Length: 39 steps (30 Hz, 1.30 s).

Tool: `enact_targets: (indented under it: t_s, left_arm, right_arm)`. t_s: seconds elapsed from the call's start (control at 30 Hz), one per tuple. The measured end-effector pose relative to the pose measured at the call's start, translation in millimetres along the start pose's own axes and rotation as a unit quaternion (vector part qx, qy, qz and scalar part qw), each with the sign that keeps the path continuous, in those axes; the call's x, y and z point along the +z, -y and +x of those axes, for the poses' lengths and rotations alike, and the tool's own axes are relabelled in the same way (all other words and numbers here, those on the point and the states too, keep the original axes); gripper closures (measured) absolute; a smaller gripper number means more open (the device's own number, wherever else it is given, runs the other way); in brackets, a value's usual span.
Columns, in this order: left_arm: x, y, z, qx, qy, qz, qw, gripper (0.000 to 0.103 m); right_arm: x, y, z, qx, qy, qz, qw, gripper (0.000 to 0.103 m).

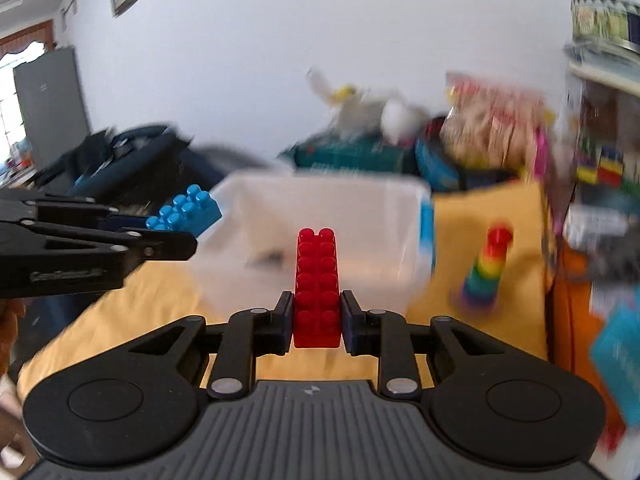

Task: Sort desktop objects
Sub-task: 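Carry the blue and red bricks over the white bin and open both tools, then move both tools back to the blanket, then grasp a brown wooden cube with the left tool while the right tool grasps another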

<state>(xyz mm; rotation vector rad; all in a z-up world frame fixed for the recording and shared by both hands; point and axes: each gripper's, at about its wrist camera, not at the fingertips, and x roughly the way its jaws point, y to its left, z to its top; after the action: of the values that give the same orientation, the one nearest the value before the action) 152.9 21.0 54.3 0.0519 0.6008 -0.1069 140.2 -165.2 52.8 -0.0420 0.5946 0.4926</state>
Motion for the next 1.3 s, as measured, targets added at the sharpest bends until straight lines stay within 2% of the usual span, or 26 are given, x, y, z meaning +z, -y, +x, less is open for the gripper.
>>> enact_targets:
  t_s: [0.07,0.1,0.13,0.17,0.23,0.33,0.4,0.47,0.57,0.63,0.73,0.8,0.87,0.97,1.07,1.13,1.17,1.2,1.27,1.3]
  left_arm:
    - [2.8,-4.3,25.5,0.010,-0.028,-0.005,0.9995,0.069]
    - [0.3,-4.5,30.9,0.011,-0.043,-0.008,0.9990,0.063]
    - [-3.2,-4.3,30.7,0.010,-0.049,-0.008,0.9987,0.058]
    - [-10.4,-1.8,25.2,0.003,-0.049,0.000,0.9988,0.052]
    - [-29.6,3.2,0.5,-0.014,-0.038,0.013,0.9991,0.051]
    - [-69.1,0.5,-50.8,-0.027,-0.015,0.008,0.9995,0.035]
    - [-103.1,-9.1,-84.0,-0.037,-0.010,0.011,0.9992,0.029]
    - [-127.2,-19.0,-98.6,-0.047,-0.039,0.004,0.9981,0.029]
    - [-167.5,-31.3,-117.6,-0.055,-0.099,-0.058,0.9919,0.029]
    - [-185.4,-36.2,-126.1,-0.059,-0.115,-0.084,0.9881,0.029]
    - [-199.3,-36.8,-128.8,-0.059,-0.133,-0.088,0.9854,0.029]
    - [-204.8,-36.4,-122.5,-0.057,-0.149,-0.094,0.9827,0.029]
    - [-210.1,-31.0,-121.2,-0.076,-0.159,-0.095,0.9798,0.030]
    - [-217.4,-15.1,-127.6,-0.088,-0.160,-0.053,0.9818,0.030]
    - [-222.7,-3.7,-128.3,-0.083,-0.166,-0.021,0.9824,0.030]
    - [-223.0,0.0,-125.7,-0.087,-0.166,-0.011,0.9823,0.030]
    - [-223.4,2.3,-123.4,-0.089,-0.165,-0.003,0.9822,0.031]
    - [-223.8,5.0,-120.3,-0.088,-0.167,0.002,0.9820,0.035]
    - [-226.0,11.3,-113.3,-0.091,-0.176,0.014,0.9801,0.040]
    - [-227.7,14.5,-108.6,-0.092,-0.180,0.022,0.9791,0.043]
  right_arm:
    - [11.5,-0.8,20.3,-0.018,0.004,0.003,1.000,0.074]
    - [12.4,-0.4,26.4,-0.026,0.010,0.000,1.000,0.068]
    - [10.6,-1.8,35.1,-0.036,0.011,-0.013,0.999,0.048]
    - [5.6,-0.6,39.9,-0.043,0.003,-0.019,0.999,0.043]
    - [-11.3,10.8,33.8,-0.025,-0.003,0.006,1.000,0.052]
    - [-42.3,14.7,-3.1,-0.016,0.022,0.012,1.000,0.052]
    - [-64.2,14.5,-23.7,-0.017,0.007,0.009,1.000,0.049]
    - [-89.9,12.4,-33.6,-0.004,-0.036,0.007,0.999,0.051]
    - [-130.5,-3.7,-36.9,0.011,-0.109,-0.011,0.994,0.051]
    - [-152.8,-12.1,-33.4,0.028,-0.149,-0.003,0.988,0.054]
    - [-176.4,-23.7,-23.3,0.041,-0.201,0.025,0.979,0.056]
    - [-180.5,-37.9,-21.6,0.038,-0.200,-0.006,0.979,0.054]
    - [-176.9,-50.6,-22.6,0.035,-0.183,-0.045,0.982,0.055]
    - [-163.0,-53.1,-17.3,0.041,-0.157,-0.057,0.985,0.056]
    - [-149.5,-57.1,0.0,0.033,-0.128,-0.076,0.988,0.055]
    - [-141.4,-61.0,20.7,0.020,-0.117,-0.099,0.988,0.045]
    - [-139.5,-62.5,33.0,0.019,-0.121,-0.106,0.987,0.044]
    - [-138.5,-61.9,43.3,0.030,-0.132,-0.104,0.985,0.044]
    - [-138.9,-56.7,59.3,0.064,-0.149,-0.079,0.984,0.060]
    - [-139.4,-55.3,61.3,0.067,-0.151,-0.071,0.984,0.060]
